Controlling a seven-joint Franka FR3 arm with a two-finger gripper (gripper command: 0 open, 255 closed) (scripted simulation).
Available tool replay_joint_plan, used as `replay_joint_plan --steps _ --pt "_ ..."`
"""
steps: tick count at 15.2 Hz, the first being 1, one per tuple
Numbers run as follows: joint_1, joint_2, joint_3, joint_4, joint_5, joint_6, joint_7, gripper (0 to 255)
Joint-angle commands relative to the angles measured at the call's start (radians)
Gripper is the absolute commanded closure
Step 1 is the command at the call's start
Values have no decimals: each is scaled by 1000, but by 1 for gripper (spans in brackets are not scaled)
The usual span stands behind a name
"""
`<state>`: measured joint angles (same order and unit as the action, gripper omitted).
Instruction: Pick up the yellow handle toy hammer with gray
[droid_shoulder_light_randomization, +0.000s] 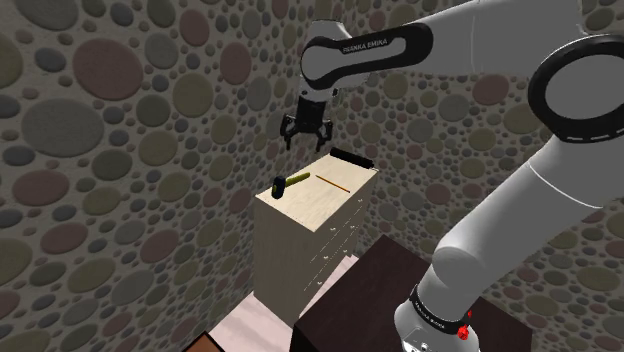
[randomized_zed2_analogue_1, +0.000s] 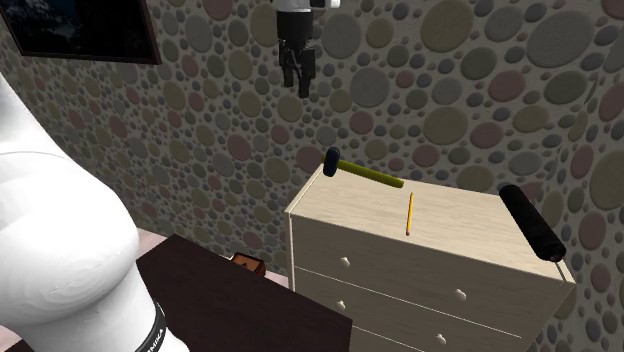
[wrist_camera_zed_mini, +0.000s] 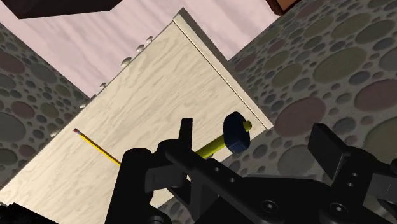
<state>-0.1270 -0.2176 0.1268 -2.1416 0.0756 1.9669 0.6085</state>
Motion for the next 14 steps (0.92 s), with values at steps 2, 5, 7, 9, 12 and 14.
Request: replay_joint_plan --steps 2,5,7,9,12,14 --pt "-18 110 -3 53 3 44 85 0" --pt "-34 214 -14 107 7 81 159 0" --pt "-42 283 -24 145 13 103 205 0" --pt "-51 350 -35 184 20 123 249 0" --pt "-64 449 -54 246 36 149 311 0" --pt "-73 513 -67 288 49 164 350 0"
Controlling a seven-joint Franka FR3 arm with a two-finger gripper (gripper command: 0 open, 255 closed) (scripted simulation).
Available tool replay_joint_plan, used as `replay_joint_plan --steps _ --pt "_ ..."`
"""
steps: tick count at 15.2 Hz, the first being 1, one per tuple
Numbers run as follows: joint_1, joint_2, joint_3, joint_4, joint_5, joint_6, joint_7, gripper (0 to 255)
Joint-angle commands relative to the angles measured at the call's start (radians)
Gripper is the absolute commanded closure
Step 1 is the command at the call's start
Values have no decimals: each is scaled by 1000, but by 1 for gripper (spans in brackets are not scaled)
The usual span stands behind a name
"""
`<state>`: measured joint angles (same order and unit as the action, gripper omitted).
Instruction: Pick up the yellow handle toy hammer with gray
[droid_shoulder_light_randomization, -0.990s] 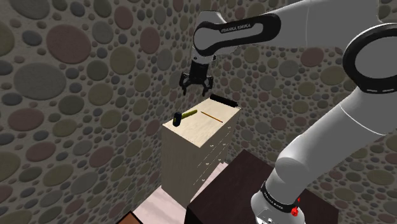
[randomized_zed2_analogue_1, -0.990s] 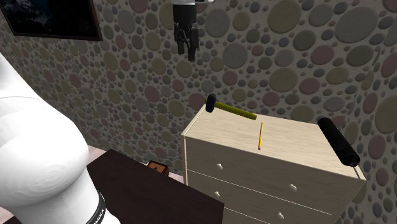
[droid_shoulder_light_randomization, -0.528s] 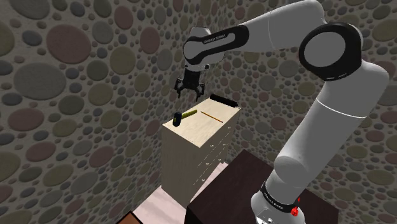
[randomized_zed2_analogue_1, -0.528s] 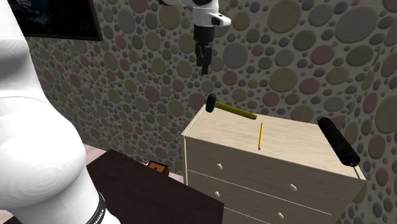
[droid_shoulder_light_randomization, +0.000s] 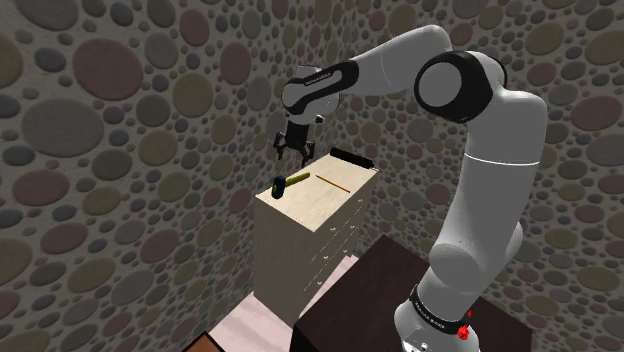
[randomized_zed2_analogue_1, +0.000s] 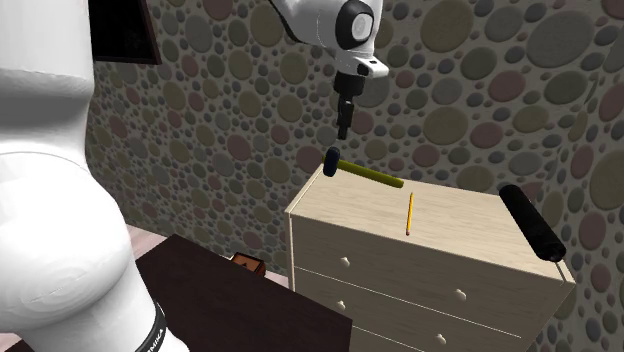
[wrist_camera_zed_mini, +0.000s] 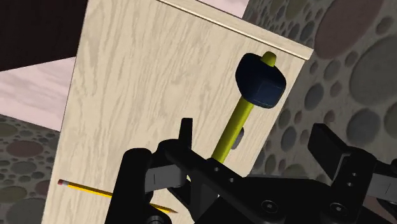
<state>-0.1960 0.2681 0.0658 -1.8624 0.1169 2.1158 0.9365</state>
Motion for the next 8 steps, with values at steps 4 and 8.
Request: replay_joint_plan --steps 4,8 --pt "-25 154 -32 95 41 40 93 0" --pt "-48 269 -54 177 77 59 157 0"
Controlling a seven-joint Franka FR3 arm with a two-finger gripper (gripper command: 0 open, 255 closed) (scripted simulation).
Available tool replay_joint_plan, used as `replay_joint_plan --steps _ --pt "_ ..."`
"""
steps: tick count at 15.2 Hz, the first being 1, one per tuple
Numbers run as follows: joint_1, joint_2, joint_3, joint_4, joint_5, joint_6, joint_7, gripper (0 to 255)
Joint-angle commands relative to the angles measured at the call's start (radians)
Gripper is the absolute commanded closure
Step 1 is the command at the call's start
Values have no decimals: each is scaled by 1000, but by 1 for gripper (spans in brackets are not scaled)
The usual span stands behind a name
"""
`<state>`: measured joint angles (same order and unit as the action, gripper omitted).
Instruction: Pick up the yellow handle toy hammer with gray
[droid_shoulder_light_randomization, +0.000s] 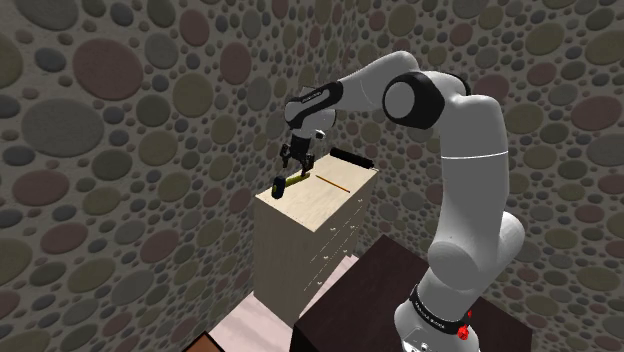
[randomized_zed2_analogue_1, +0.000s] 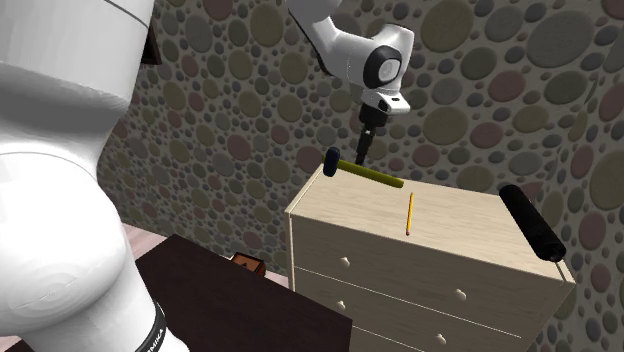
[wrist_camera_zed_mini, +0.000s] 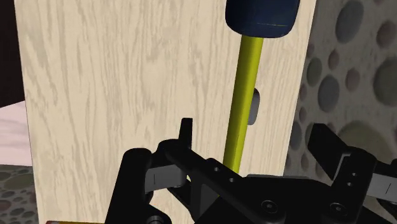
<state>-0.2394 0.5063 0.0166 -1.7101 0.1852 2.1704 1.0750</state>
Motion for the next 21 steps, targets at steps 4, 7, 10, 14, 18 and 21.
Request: replay_joint_plan --steps 4,7,10,14,18,21 --pt "-5 61 -3 16 13 43 10 0" --pt "-5 86 -1 12 16 71 5 0" --pt "-6 92 -1 13 17 75 3 255" --pt "-6 89 -1 9 17 77 3 255" --pt "-6 90 -1 9 17 77 3 255" --pt "-5 74 -2 13 15 58 7 255"
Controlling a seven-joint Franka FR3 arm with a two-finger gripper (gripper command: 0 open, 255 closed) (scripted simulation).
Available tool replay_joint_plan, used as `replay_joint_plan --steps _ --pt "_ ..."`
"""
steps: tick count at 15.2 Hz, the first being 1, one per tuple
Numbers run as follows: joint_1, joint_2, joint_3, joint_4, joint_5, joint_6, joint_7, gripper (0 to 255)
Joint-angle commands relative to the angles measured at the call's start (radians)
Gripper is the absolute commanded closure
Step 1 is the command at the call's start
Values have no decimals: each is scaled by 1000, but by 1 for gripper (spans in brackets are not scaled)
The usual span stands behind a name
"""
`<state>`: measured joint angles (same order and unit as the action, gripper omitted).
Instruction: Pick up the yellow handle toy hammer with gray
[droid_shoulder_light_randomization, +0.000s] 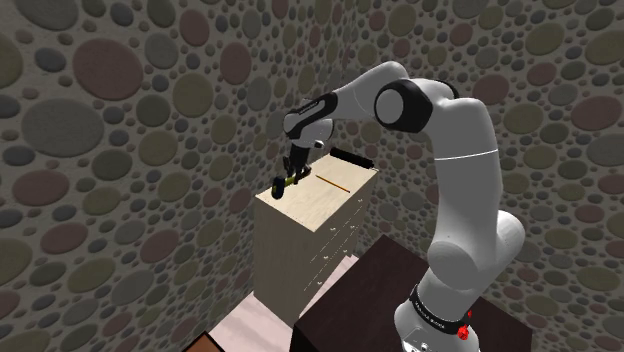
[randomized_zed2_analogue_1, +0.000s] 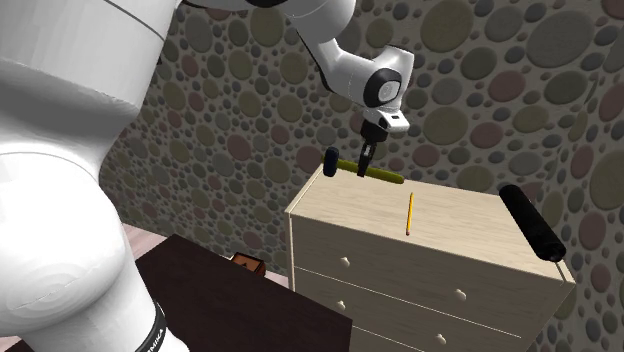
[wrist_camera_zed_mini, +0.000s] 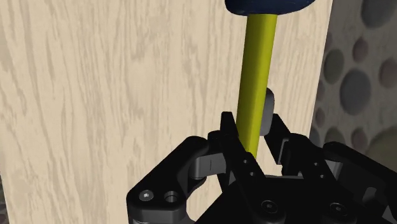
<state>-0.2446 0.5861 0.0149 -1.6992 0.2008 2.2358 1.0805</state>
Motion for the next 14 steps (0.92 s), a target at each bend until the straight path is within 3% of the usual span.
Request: replay_joint_plan --steps 1,14 --pt "1 -14 -1 3 -2 -17 4 255" --pt "1 -101 -6 40 -14 -138 27 255"
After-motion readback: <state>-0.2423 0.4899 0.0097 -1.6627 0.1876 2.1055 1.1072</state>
